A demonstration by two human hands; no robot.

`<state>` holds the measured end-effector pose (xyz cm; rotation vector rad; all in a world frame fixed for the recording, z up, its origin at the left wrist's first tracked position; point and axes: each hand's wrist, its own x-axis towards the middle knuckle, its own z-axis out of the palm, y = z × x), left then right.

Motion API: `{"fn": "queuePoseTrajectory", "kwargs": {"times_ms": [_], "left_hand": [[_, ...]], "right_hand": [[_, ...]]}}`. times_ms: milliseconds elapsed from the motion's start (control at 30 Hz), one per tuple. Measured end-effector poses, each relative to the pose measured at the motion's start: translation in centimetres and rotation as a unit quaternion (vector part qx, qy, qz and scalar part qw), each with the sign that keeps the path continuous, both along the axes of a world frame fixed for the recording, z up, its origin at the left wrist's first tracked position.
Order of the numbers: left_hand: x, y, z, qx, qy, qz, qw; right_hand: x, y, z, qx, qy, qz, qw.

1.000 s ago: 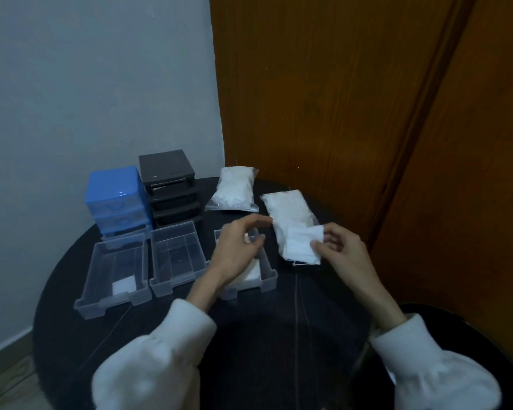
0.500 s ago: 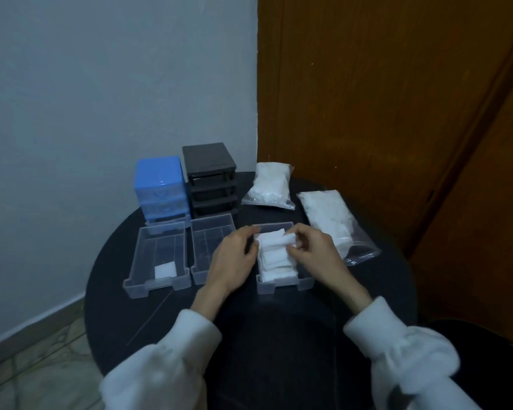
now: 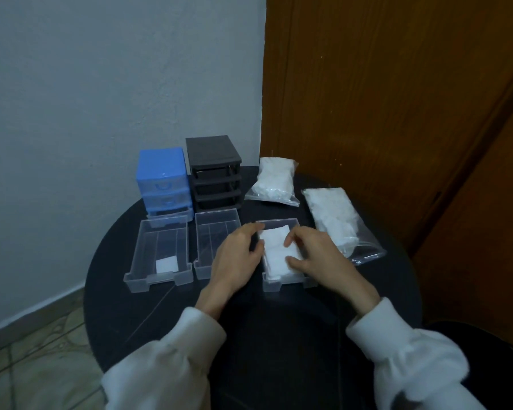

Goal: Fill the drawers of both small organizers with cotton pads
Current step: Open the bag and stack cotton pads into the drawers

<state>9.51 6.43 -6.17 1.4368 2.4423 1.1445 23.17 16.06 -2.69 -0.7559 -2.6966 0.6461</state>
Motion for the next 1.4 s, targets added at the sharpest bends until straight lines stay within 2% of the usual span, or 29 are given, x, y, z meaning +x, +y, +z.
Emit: {"fn": "queuePoseTrajectory", "kwargs": {"times_ms": [67,167,333,633,867,1067,1233,1400], "left_hand": [[0.0,0.1,0.0,0.002,-0.001,0.001,1.000],[-0.1,0.1,-0.1,0.001,0.000,0.003,1.000],[-0.1,0.1,-0.1,0.002,0.000,-0.005,1.000],[0.1,-0.1,0.3,-0.002,0.002,-0.008,1.000],[0.4,0.1,1.3,-0.031,0.034,-0.027,0.999],[3.4,2.5,3.4,0.014,0.031,-0.096,0.995],[7.6,5.9,4.0,-0.004,0.039,-0.161,0.986],[10.3,7.7,1.7,-0.031,0.088,-0.154,0.984]], "right_hand": [[0.1,-0.3,0.0,0.058,-0.016,0.006,0.998],[0.4,-0.2,-0.1,0.079,0.015,0.010,0.997],[0.5,0.2,-0.6,0.023,-0.018,0.081,0.996],[0.5,0.5,-1.3,-0.026,-0.008,0.101,0.994],[4.6,1.4,-1.0,-0.059,0.125,0.015,0.990],[9.3,3.4,-1.7,-0.026,0.134,-0.069,0.988],[10.4,4.6,-3.3,-0.101,0.159,-0.144,0.971],[9.6,5.2,-4.9,-0.139,0.200,-0.196,0.950]]}}
